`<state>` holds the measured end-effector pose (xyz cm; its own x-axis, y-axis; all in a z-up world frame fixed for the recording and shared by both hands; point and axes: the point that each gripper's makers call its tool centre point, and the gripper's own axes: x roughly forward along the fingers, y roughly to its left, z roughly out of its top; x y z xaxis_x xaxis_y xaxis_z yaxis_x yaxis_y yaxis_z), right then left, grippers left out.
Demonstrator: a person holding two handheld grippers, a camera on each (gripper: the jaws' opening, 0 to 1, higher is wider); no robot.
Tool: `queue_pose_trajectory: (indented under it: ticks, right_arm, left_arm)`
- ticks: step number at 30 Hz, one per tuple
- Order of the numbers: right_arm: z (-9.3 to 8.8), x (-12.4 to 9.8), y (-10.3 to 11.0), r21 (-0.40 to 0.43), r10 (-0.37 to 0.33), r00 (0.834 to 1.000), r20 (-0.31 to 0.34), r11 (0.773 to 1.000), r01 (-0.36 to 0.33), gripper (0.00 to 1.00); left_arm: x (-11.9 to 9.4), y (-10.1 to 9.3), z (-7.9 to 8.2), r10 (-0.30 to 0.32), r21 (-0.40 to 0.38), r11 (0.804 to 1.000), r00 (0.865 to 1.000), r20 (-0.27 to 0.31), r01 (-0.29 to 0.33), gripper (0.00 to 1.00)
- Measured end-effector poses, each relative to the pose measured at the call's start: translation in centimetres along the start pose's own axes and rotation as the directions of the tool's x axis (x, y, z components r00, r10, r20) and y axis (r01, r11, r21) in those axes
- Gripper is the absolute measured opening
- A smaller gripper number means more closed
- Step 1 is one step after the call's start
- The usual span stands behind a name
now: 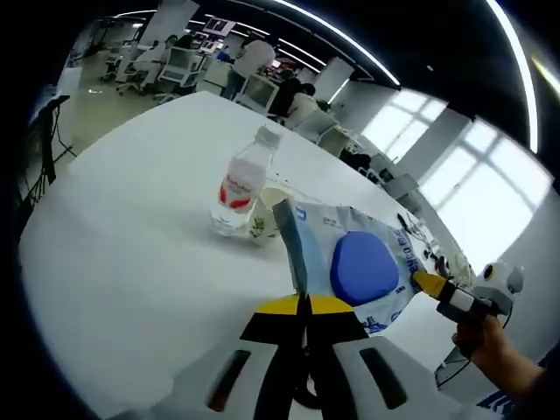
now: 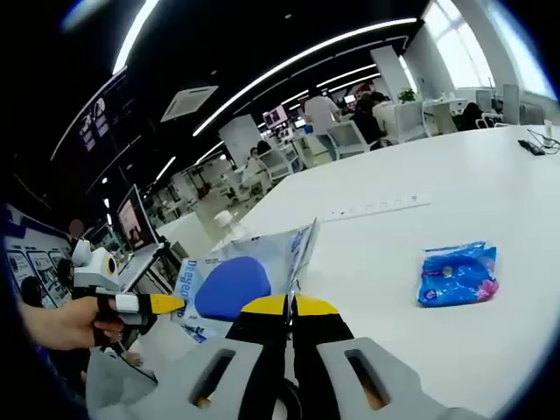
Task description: Arrange the tabletop items into an orderly group along one side of the table until the central work area is clear of visible clutter.
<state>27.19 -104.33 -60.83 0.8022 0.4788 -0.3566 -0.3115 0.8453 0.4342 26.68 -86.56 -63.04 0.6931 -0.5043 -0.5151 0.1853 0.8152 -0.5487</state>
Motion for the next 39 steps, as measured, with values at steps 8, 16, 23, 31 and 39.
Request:
queue_pose_trajectory:
  ticks: [8,16,23,31,39]
  right_arm:
    - [1.3,-0.9,-2.0,0.004,-0.033,0.999,0.02,0.999,0.033,0.0]
    - [1.8,-0.6,-3.8,-0.042,-0.063,0.998,0.007,0.997,0.063,0.0]
    - [1.6,0.2,-5.5,-0.038,-0.082,0.997,-0.014,0.996,0.082,0.0]
    - [1.1,1.4,-7.4,-0.051,-0.116,0.992,-0.039,0.992,0.114,0.0]
    - [0.1,2.4,-9.1,-0.047,-0.139,0.988,-0.062,0.99,0.136,0.0]
  left_arm:
    - [2.5,-1.7,0.6,-0.014,0.067,0.998,1.0,-0.023,0.015,0.0]
    - [5.2,-2.4,0.5,0.001,0.093,0.996,0.998,-0.055,0.005,0.0]
    - [6.7,-2.7,0.9,0.011,0.112,0.994,0.998,-0.066,-0.003,0.0]
    - [8.9,-2.7,1.1,0.041,0.175,0.984,0.996,-0.083,-0.026,0.0]
    - [11.0,-2.4,1.0,0.079,0.273,0.961,0.991,-0.108,-0.046,0.0]
